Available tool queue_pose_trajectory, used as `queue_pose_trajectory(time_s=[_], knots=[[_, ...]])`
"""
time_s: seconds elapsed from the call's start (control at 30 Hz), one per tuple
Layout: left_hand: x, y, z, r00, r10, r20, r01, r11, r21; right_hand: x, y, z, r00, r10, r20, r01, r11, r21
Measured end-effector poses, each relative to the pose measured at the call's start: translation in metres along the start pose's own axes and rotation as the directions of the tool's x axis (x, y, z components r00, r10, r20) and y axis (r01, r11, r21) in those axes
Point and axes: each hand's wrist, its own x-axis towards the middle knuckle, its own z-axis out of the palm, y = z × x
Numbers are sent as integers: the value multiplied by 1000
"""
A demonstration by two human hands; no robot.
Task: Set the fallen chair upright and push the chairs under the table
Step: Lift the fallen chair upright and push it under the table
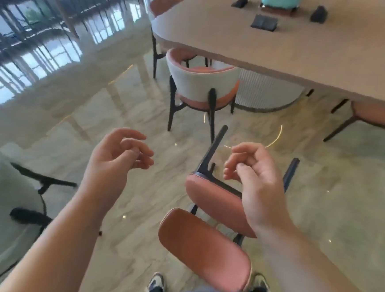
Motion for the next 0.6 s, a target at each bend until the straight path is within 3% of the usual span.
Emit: queue_pose_trajectory(time_s=[0.07,0.27,0.5,0.6], knots=[[21,0,-21,996,-5,85,4,1000,6,-15,1,21,993,10,-115,-10,1000,-1],[44,-13,-50,975,-10,222,31,996,-89,-55,10,63,958,5,-287,-17,999,-39],[12,-64,-9,864,-139,483,151,988,14,-100,45,67,869,100,-485,-102,995,21],[-2,-85,10,833,-186,521,178,982,66,-122,64,56,821,174,-543,-173,983,53]])
